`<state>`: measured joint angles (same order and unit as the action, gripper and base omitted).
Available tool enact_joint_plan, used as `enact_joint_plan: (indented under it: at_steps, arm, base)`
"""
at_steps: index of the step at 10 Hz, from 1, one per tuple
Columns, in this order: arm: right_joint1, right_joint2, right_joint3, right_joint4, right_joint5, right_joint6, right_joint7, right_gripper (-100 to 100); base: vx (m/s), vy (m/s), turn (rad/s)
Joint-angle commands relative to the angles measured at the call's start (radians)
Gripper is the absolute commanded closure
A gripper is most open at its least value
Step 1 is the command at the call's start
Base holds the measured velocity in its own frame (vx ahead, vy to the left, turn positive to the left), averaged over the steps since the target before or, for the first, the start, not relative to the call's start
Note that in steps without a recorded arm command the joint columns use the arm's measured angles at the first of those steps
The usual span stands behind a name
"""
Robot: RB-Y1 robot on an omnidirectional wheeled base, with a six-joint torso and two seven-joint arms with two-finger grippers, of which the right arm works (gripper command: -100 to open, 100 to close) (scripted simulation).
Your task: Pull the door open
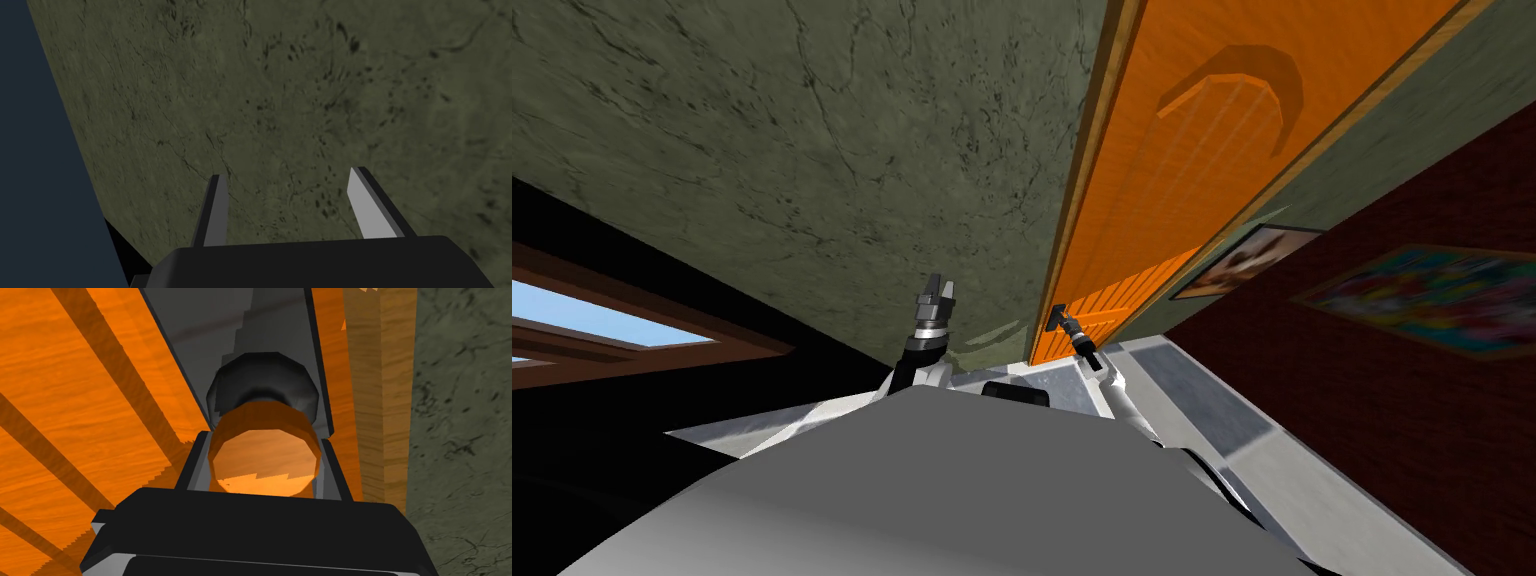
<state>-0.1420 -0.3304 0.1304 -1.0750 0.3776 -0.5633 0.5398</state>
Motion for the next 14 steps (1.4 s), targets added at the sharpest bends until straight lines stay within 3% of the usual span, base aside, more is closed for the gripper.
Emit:
enact_joint_plan:
  at_steps: [1, 5, 10, 11, 13, 14]
  arm:
    - [-0.003, 0.005, 0.007, 0.009, -0.033, -0.002, -0.05, 100]
    - [-0.01, 0.006, 0.007, 0.018, -0.075, 0.001, -0.123, 100]
    - [-0.025, 0.008, 0.008, 0.038, -0.173, 0.008, -0.255, 100]
    - [-0.025, 0.008, 0.008, 0.038, -0.173, 0.008, -0.266, 100]
    - [-0.034, 0.008, 0.008, 0.049, -0.226, 0.011, -0.328, 100]
    - [-0.034, 0.008, 0.008, 0.049, -0.226, 0.011, -0.339, 100]
  base:
    - [-0.087, -0.066, 0.133]
    - [-0.054, -0.043, 0.084]
    - [-0.056, -0.048, 0.102]
    - [-0.055, -0.04, 0.053]
    - [-0.062, -0.054, 0.131]
    - [-0.053, -0.049, 0.07]
